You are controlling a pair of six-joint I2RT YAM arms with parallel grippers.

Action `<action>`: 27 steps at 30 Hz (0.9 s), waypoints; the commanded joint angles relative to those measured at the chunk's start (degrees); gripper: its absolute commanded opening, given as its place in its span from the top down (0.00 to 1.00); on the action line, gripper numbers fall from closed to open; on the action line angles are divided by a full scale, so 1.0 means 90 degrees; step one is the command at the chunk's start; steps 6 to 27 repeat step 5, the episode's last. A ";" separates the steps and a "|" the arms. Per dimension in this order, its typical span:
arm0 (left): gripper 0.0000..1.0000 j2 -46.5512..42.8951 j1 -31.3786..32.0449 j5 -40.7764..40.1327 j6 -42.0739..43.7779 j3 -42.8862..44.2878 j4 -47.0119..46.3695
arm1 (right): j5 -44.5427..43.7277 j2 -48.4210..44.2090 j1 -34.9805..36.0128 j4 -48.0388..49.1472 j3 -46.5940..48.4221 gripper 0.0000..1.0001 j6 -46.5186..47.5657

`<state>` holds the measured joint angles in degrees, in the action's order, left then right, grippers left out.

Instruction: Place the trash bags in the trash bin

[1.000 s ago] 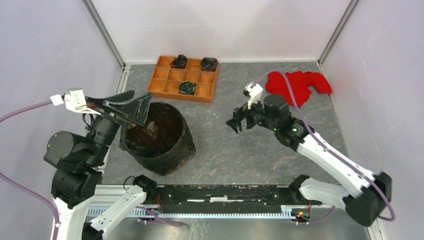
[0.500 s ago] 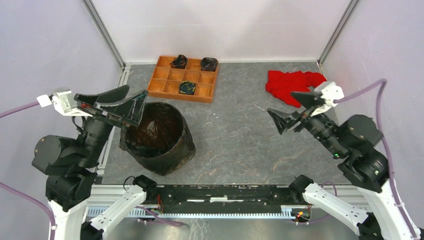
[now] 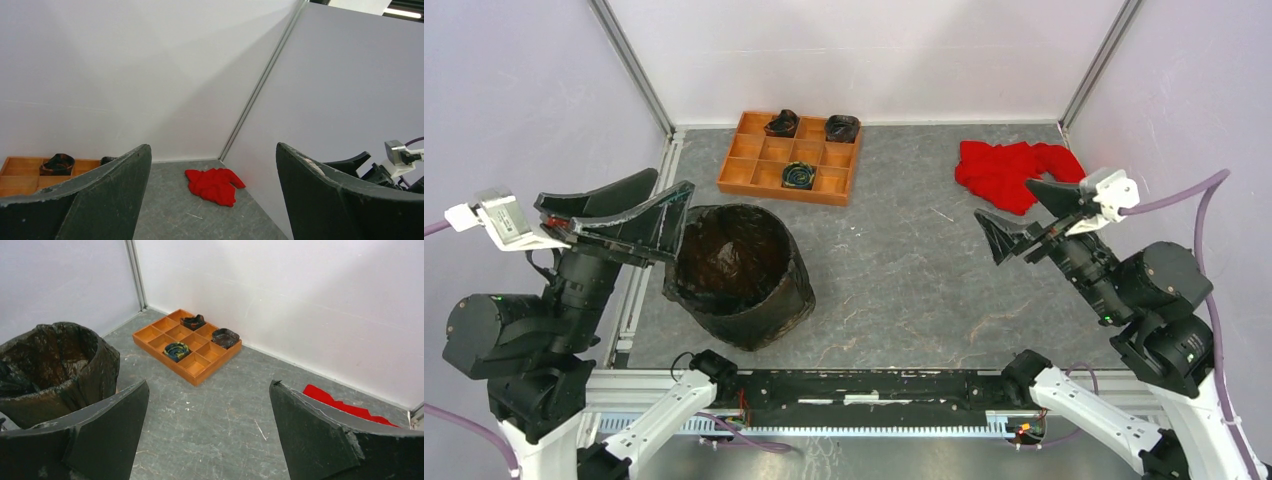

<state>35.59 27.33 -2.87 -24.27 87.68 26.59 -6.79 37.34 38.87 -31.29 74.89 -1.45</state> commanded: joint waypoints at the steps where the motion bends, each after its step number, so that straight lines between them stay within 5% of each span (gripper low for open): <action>1: 0.00 0.0083 -0.0028 -0.0044 0.0170 -0.0033 0.0092 | -0.0156 -0.0322 -0.0004 0.0593 -0.0307 0.02 -0.0030; 27: 0.00 0.0147 -0.0029 -0.0064 0.0166 -0.0006 0.0102 | -0.0133 -0.0277 -0.0010 0.0543 -0.0413 0.02 0.0025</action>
